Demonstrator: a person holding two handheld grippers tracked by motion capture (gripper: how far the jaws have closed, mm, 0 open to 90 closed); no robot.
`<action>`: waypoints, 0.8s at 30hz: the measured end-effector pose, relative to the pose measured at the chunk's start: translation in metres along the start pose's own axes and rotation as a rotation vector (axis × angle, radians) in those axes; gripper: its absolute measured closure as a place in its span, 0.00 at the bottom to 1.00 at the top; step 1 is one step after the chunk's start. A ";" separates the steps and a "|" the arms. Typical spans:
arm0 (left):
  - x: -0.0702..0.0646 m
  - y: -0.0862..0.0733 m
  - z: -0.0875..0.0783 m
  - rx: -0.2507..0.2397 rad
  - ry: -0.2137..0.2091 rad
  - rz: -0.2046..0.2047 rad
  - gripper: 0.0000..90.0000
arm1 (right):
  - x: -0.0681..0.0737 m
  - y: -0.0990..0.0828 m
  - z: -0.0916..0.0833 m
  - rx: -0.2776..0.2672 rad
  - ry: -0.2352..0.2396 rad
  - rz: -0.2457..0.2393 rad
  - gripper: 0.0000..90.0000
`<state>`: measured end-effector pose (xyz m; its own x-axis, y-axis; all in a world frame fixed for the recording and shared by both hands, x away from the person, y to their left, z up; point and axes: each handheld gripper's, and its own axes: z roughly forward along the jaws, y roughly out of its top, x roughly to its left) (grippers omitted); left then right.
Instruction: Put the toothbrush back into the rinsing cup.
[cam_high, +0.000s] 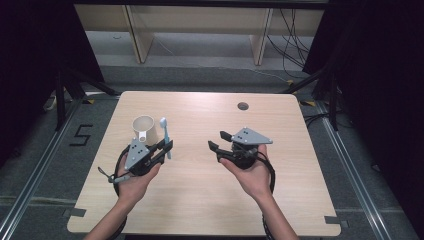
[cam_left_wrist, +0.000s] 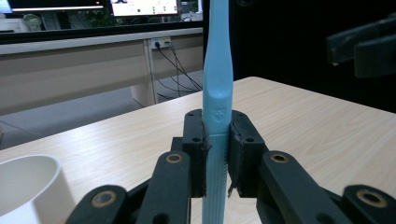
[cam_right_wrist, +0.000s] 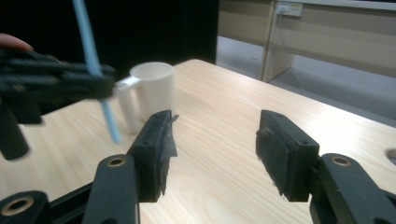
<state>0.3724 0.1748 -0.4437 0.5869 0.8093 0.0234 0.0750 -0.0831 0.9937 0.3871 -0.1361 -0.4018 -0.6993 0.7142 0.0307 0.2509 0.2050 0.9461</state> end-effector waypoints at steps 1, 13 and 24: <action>0.002 0.000 -0.002 0.002 0.006 0.000 0.87 | -0.004 -0.003 -0.001 -0.014 0.004 -0.002 0.52; 0.021 0.001 -0.015 -0.021 0.064 -0.016 0.87 | -0.030 -0.055 -0.022 0.029 -0.090 0.075 0.54; 0.026 0.001 -0.022 -0.032 0.093 -0.021 0.87 | -0.039 -0.089 -0.036 0.044 -0.173 0.137 0.54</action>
<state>0.3699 0.2081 -0.4401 0.5076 0.8615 0.0112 0.0595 -0.0481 0.9971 0.3675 -0.2061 -0.4758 -0.5324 0.8408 0.0981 0.3669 0.1247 0.9218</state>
